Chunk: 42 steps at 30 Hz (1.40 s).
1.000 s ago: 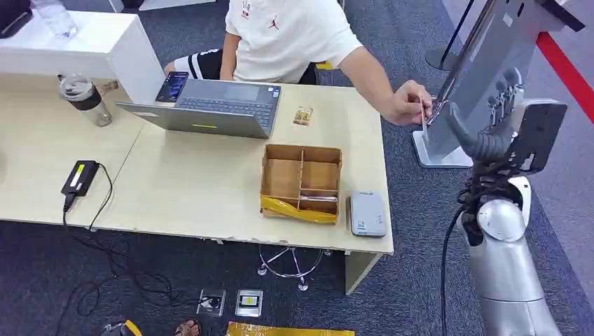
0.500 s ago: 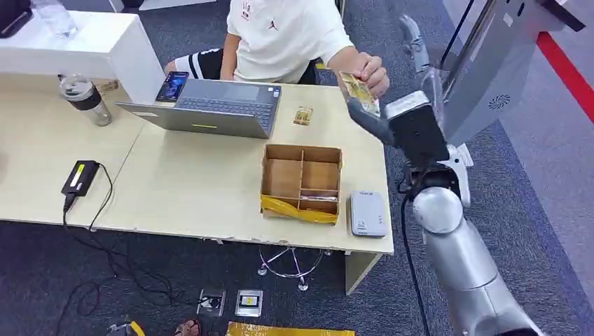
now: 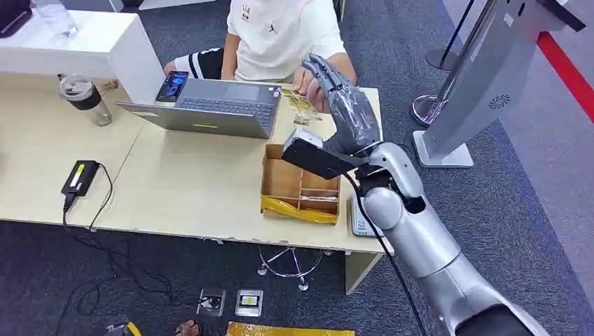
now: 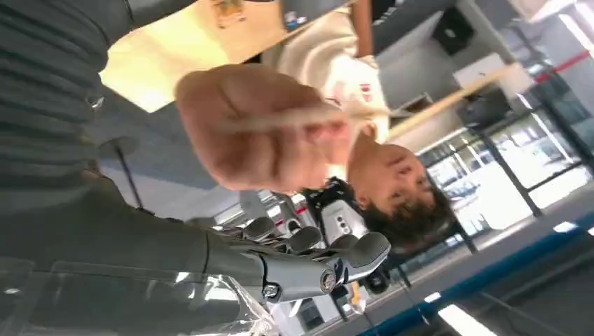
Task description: Pass the card to the sensor for recognition and then transmit it.
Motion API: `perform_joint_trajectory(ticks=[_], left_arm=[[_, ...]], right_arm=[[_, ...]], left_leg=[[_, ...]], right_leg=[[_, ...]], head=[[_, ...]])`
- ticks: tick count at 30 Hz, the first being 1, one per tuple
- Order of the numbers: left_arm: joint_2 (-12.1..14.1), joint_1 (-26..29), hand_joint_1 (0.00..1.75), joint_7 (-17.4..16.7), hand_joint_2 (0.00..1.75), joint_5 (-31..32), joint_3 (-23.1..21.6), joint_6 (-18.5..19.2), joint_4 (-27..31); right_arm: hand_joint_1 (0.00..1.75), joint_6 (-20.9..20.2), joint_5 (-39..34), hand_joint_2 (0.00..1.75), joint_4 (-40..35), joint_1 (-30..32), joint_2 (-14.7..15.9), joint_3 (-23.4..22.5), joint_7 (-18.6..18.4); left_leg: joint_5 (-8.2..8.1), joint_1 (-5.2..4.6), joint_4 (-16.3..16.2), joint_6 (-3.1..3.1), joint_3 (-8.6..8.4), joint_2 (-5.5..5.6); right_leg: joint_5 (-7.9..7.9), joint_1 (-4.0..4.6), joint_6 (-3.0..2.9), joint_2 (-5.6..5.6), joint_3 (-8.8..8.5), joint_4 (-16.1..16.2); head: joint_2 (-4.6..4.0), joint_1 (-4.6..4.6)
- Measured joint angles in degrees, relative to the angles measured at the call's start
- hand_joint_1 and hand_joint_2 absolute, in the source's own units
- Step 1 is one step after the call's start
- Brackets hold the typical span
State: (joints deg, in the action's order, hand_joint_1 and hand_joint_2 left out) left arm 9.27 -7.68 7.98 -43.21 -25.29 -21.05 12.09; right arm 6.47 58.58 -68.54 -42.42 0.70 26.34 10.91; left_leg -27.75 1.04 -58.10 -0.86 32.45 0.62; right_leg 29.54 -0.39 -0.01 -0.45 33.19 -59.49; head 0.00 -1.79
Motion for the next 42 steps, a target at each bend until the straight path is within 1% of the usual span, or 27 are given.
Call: perform_joint_trajectory(ticks=[3, 8, 24, 25, 26, 27, 28, 29, 30, 31, 33, 36, 42], left_arm=[[0.22, -0.01, 0.00, 0.00, 1.75, -0.02, -0.15, -0.33, -0.11], [0.31, 0.00, 0.00, 0.00, 1.75, 0.07, -0.83, -0.52, -0.28], [0.09, 0.00, 0.00, 0.00, 1.75, -0.20, -1.38, -1.31, -0.31], [0.09, 0.00, 0.00, 0.00, 1.75, -0.20, -1.40, -1.31, -0.31], [0.09, 0.00, 0.00, 0.00, 1.75, -0.20, -1.40, -1.31, -0.31], [0.06, 0.00, 0.00, 0.00, 1.75, -0.17, -1.40, -1.31, -0.31], [0.04, 0.00, 0.00, 0.00, 1.75, -0.17, -1.40, -1.31, -0.31], [0.02, 0.00, 0.00, 0.00, 1.75, -0.15, -1.42, -1.27, -0.31], [-0.02, 0.00, 0.00, 0.00, 1.75, -0.11, -1.46, -1.16, -0.31], [-0.02, 0.00, 0.00, 0.00, 1.75, 0.00, -1.60, -1.05, -0.31], [-0.02, 0.00, 0.00, 0.00, 1.75, 0.24, -1.84, -0.81, -0.31], [-0.04, 0.00, 0.00, 0.00, 1.75, 0.61, -2.19, -0.81, -0.31], [-0.04, 0.00, 0.00, 0.11, 1.75, 0.66, -2.78, -0.72, -0.31]], right_arm=[[0.00, 0.13, 1.66, 1.75, 2.36, 0.03, 0.02, 0.76, -0.13], [0.00, 0.37, 1.70, 1.75, 5.02, 0.07, 0.04, 1.59, -0.37], [0.00, 3.85, -0.49, 1.75, 7.41, 0.18, 0.04, 2.95, 0.50], [0.07, 4.04, -0.51, 1.75, 7.41, 0.18, 0.04, 2.95, 0.59], [0.31, 4.22, -0.60, 1.75, 7.41, 0.18, 0.04, 2.97, 0.59], [0.75, 4.37, -0.68, 1.75, 7.41, 0.18, 0.04, 2.97, 0.61], [1.50, 4.48, -0.79, 1.75, 7.41, 0.18, 0.04, 3.01, 0.63], [1.57, 4.59, -0.90, 1.75, 7.41, 0.18, 0.04, 3.06, 0.63], [1.57, 4.72, -0.97, 1.75, 7.43, 0.18, 0.04, 3.10, 0.63], [1.66, 5.03, -1.10, 1.75, 7.43, 0.18, 0.04, 3.17, 0.68], [1.75, 6.14, -1.69, 1.75, 7.43, 0.21, 0.11, 3.28, 0.96], [1.75, 7.52, -2.58, 1.75, 7.41, 0.56, 0.33, 3.26, 1.27], [1.75, 8.22, -3.43, 1.75, 7.41, 1.28, 0.81, 3.26, 1.36]], left_leg=[[0.00, 0.00, 0.00, 0.00, 0.01, -0.02], [0.00, 0.00, 0.00, 0.00, 0.00, -0.05], [0.00, 0.00, 0.00, 0.00, -0.02, -0.12], [0.00, 0.00, 0.00, 0.00, -0.02, -0.12], [0.00, 0.00, 0.00, 0.00, -0.02, -0.12], [0.00, 0.00, 0.00, 0.00, -0.02, -0.12], [0.00, 0.00, 0.00, 0.00, -0.02, -0.13], [0.00, 0.00, 0.00, 0.00, -0.02, -0.13], [0.00, 0.00, 0.00, 0.00, -0.02, -0.13], [0.00, 0.00, 0.00, 0.00, -0.02, -0.13], [0.00, 0.00, 0.00, 0.00, -0.03, -0.13], [0.00, 0.00, -0.01, 0.00, -0.03, -0.15], [-0.01, 0.00, -0.01, 0.00, -0.04, -0.20]], right_leg=[[0.00, 0.00, 0.00, 0.04, 0.05, 0.00], [0.00, 0.00, 0.00, 0.12, 0.06, 0.00], [0.00, 0.00, 0.00, 0.17, 0.07, 0.00], [0.00, 0.00, 0.00, 0.17, 0.07, 0.00], [0.00, 0.00, 0.00, 0.17, 0.07, 0.00], [0.00, 0.00, 0.00, 0.17, 0.07, 0.00], [0.00, 0.00, 0.00, 0.18, 0.07, 0.00], [0.00, 0.00, 0.00, 0.17, 0.07, 0.00], [0.00, 0.00, 0.00, 0.18, 0.07, 0.01], [0.00, 0.00, 0.00, 0.18, 0.08, 0.01], [0.00, 0.00, 0.00, 0.18, 0.08, 0.01], [0.00, 0.00, 0.00, 0.20, 0.09, 0.01], [0.00, 0.00, 0.00, 0.27, 0.09, 0.01]], head=[[0.00, 0.00], [0.00, -0.02], [0.00, 0.00], [0.00, 0.00], [0.00, 0.00], [0.00, 0.00], [0.00, 0.00], [0.00, 0.00], [0.00, 0.00], [0.00, 0.00], [0.00, 0.00], [0.00, 0.00], [0.00, 0.00]])
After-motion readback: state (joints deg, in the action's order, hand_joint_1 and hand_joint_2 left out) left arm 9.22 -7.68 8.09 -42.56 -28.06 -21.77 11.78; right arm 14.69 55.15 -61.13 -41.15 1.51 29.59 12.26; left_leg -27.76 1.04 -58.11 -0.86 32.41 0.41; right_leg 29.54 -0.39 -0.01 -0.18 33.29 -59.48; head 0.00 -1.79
